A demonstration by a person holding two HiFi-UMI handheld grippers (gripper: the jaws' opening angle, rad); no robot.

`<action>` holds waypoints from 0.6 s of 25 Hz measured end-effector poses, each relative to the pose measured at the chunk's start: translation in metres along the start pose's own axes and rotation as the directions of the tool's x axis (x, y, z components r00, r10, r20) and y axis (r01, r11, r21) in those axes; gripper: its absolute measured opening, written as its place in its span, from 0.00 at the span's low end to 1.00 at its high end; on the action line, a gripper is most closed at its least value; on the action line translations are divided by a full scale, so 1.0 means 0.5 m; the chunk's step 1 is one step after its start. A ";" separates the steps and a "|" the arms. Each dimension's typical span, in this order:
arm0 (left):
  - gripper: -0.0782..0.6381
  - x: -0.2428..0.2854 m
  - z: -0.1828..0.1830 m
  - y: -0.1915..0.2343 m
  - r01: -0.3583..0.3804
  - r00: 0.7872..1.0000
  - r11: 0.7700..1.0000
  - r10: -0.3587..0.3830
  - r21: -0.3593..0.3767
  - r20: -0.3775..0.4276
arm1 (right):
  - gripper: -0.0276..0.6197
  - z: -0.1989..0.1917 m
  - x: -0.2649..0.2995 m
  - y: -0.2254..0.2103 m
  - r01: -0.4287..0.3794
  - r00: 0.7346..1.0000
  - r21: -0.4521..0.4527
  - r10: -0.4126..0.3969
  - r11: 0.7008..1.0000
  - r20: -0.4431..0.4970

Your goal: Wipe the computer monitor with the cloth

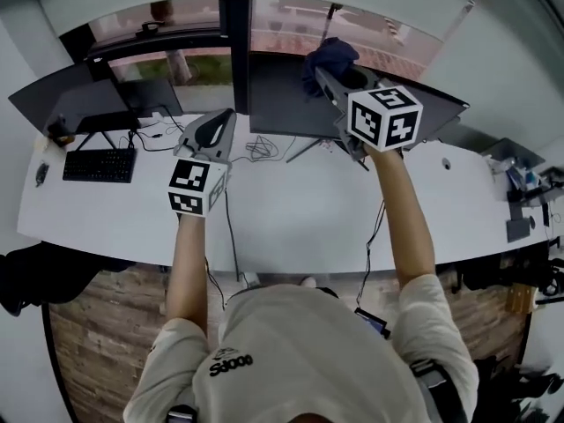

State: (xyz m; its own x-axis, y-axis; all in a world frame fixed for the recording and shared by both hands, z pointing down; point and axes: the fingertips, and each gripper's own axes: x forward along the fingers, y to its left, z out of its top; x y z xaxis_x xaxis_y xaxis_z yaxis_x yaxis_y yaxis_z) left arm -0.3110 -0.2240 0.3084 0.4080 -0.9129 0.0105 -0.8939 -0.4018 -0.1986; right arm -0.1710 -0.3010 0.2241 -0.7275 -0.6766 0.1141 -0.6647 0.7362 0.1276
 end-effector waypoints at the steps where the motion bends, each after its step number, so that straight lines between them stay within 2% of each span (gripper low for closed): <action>1: 0.13 0.018 0.012 -0.021 0.017 1.000 1.000 -0.017 0.005 0.007 | 0.13 -0.012 -0.035 -0.023 0.024 1.000 -0.006 -0.024 1.000 -0.010; 5: 0.13 0.085 0.055 -0.114 0.092 0.995 0.995 -0.093 0.024 0.032 | 0.13 -0.069 -0.177 -0.115 0.148 0.987 -0.045 -0.150 0.988 -0.054; 10: 0.13 0.142 0.084 -0.221 0.181 0.982 0.982 -0.183 0.047 0.043 | 0.13 -0.138 -0.332 -0.189 0.287 0.952 -0.065 -0.292 0.956 -0.093; 15: 0.13 0.167 0.101 -0.308 0.254 0.966 0.964 -0.257 0.077 0.036 | 0.13 -0.182 -0.432 -0.202 0.347 0.928 -0.086 -0.355 0.934 -0.113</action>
State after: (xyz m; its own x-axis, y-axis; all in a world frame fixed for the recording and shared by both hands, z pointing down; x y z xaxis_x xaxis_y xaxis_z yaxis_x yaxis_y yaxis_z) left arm -0.1299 -0.2350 0.2901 0.6308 -0.7755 0.0261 -0.7438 -0.6139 -0.2643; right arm 0.0687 -0.2306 0.2765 -0.4195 -0.8913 0.1721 -0.8585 0.4512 0.2438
